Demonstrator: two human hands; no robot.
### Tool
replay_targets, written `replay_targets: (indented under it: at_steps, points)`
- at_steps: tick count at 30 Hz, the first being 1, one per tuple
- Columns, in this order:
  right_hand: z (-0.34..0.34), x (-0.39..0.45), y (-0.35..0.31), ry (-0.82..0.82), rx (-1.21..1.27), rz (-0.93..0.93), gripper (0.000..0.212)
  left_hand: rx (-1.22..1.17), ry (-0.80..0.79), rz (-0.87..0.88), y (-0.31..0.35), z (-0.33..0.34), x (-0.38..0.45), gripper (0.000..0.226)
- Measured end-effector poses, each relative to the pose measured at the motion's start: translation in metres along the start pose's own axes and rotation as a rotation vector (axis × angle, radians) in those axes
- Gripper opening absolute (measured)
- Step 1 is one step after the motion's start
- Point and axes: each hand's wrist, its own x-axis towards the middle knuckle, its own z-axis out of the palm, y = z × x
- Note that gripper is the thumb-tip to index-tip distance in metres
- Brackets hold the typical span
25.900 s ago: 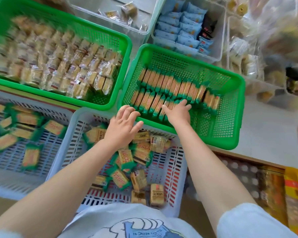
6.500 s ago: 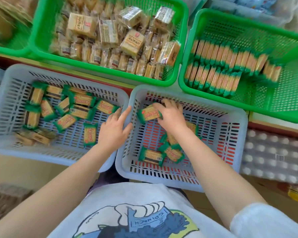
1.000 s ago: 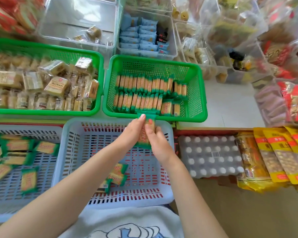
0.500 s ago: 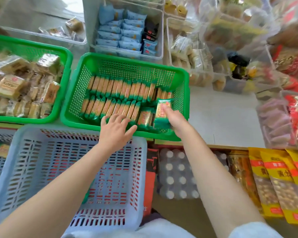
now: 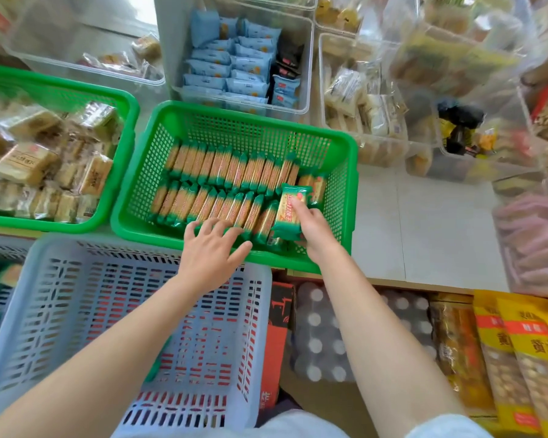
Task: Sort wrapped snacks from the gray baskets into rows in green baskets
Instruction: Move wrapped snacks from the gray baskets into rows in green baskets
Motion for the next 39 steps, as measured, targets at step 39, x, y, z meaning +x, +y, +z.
replay_targets:
  at_steps: [39]
  points:
    - [0.015,0.002,-0.003,0.174,-0.935,0.007,0.097,-0.098,-0.277,0.130,0.008,-0.008,0.040,0.075]
